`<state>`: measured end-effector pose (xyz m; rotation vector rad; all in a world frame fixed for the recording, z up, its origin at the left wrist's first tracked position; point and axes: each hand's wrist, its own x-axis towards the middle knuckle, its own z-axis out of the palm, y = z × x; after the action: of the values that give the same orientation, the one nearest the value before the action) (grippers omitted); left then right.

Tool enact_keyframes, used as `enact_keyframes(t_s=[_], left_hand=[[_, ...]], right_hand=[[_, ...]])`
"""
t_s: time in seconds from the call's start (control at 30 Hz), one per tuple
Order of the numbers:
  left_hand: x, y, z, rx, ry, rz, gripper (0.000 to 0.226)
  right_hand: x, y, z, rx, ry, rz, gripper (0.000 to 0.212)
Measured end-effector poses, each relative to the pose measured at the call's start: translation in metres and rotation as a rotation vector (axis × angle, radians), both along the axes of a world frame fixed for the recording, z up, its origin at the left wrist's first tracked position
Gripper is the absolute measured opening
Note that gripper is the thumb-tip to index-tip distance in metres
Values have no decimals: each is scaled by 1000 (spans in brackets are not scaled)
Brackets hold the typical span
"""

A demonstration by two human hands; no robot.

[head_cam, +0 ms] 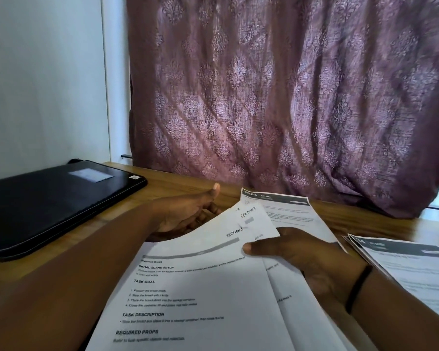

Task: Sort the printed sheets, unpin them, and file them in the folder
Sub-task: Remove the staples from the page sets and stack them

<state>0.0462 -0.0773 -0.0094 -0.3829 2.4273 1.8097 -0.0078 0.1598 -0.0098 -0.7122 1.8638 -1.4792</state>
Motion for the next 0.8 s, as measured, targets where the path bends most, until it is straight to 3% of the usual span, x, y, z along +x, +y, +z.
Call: enact_keyframes(t_s=[0.13, 0.27, 0.4, 0.47, 0.53, 0.67, 0.8], left_hand=[[1, -11, 5, 51, 12, 102, 91], [3, -24, 5, 6, 62, 255, 87], [3, -32, 10, 26, 211, 441, 62], [9, -38, 21, 122, 376, 589, 48], [20, -47, 28, 183, 423, 686, 44], [37, -26, 28, 317, 274, 399, 77], [40, 35, 34, 315, 307, 132, 24]], right_hand=[[6, -6, -6, -49, -63, 4, 37], [12, -4, -10, 26, -299, 132, 41], [12, -6, -8, -26, -199, 84, 52], [2, -5, -2, -131, -200, -13, 52], [-14, 3, 9, -307, -244, -113, 49], [-39, 22, 21, -605, -240, -218, 69], [-38, 28, 25, -729, -180, -185, 47]])
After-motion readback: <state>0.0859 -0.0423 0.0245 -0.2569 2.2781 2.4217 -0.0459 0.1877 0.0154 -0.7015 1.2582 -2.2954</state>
